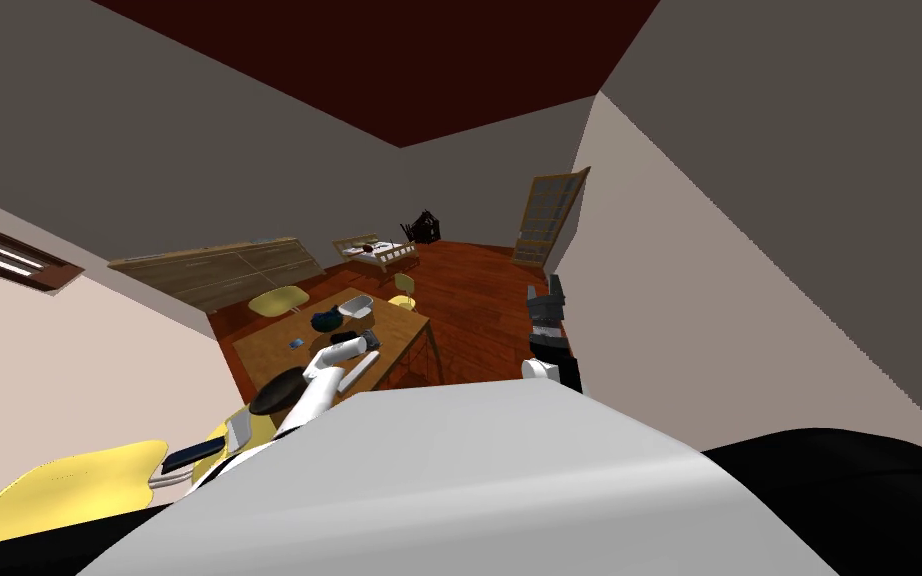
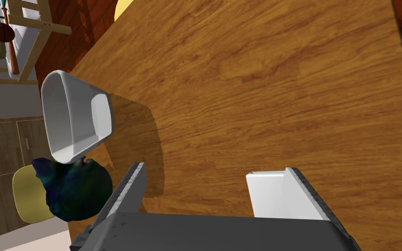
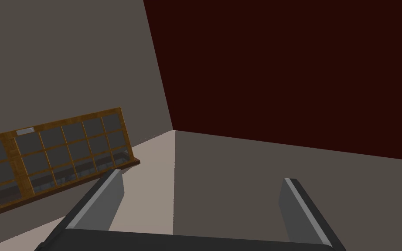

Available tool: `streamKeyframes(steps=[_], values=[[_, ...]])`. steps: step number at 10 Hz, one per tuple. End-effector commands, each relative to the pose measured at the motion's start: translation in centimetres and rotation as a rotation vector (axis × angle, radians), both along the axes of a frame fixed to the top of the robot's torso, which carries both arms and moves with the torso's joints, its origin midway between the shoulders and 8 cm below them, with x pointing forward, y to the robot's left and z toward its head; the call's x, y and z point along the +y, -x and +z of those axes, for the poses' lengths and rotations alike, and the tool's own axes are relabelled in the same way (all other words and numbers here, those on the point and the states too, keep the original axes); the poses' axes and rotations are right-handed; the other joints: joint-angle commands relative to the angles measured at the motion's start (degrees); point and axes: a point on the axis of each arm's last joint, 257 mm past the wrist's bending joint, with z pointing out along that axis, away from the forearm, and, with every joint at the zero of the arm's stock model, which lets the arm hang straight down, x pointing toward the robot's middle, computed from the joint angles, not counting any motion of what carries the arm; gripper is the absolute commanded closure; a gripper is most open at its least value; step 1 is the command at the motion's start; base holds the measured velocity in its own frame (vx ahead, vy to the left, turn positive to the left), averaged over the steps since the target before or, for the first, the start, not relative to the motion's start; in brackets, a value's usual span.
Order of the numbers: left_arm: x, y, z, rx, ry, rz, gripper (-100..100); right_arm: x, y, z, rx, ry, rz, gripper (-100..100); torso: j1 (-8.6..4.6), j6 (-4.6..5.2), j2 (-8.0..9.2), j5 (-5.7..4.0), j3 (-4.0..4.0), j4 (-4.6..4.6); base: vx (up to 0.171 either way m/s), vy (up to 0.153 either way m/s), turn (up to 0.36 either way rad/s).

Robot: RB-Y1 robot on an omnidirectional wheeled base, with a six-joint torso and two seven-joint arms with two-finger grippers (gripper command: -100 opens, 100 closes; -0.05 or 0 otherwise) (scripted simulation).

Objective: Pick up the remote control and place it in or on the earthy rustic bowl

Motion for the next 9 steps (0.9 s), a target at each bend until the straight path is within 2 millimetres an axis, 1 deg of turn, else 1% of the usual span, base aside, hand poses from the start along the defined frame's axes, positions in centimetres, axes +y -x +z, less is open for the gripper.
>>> streamKeyframes(steps=[1, 2, 3, 4, 5, 6, 7, 8, 9], values=[[0.4, 1.4, -1.6, 0.064, 0.043, 0.028, -100, 0.0, 0.0, 0.0, 0.000, 0.000, 0.000, 0, 0.00, 0.00, 0.00, 0.00, 0.00, 0.00, 0.067, 0.027, 0.068], [0.4, 2.3, -2.5, 0.094, 0.053, 0.036, -100, 0.0, 0.0, 0.0, 0.000, 0.000, 0.000, 0, 0.04, -0.01, -0.03, 0.00, -0.01, 0.00, 0.061, 0.027, 0.023], [0.6, 3.8, -4.0, 0.148, 0.089, 0.064, -100, 0.0, 0.0, 0.0, 0.000, 0.000, 0.000, 0, 0.04, 0.01, -0.01, 0.00, -0.01, 0.00, 0.070, 0.036, 0.044], [0.6, 4.2, -4.3, 0.162, 0.094, 0.066, -100, 0.0, 0.0, 0.0, 0.000, 0.000, 0.000, 0, 0.06, -0.01, -0.03, 0.01, -0.01, 0.00, 0.056, 0.019, 0.041], [0.7, 5.8, -5.6, 0.217, 0.130, 0.094, -100, 0.0, 0.0, 0.0, 0.000, 0.000, 0.000, 0, 0.02, 0.01, 0.00, 0.00, 0.00, 0.00, 0.070, 0.028, 0.058], [0.6, 6.1, -5.8, 0.227, 0.134, 0.094, -100, 0.0, 0.0, 0.0, 0.000, 0.000, 0.000, 0, 0.04, 0.00, -0.04, 0.00, -0.02, 0.00, 0.064, 0.027, 0.023], [0.7, 7.6, -6.9, 0.274, 0.167, 0.123, -100, 0.0, 0.0, 0.0, 0.000, 0.000, 0.000, 0, 0.03, 0.00, -0.01, 0.00, 0.00, 0.00, 0.078, 0.035, 0.057], [0.6, 7.9, -7.0, 0.288, 0.172, 0.123, -100, 0.0, 0.0, 0.0, 0.000, 0.000, 0.000, 0, 0.07, -0.01, -0.05, 0.01, -0.02, 0.00, 0.059, 0.028, 0.036], [0.7, 9.5, -8.0, 0.336, 0.204, 0.150, -100, 0.0, 0.0, 0.0, 0.000, 0.000, 0.000, 0, 0.04, 0.01, 0.00, 0.00, 0.00, 0.00, 0.053, 0.027, 0.064]])
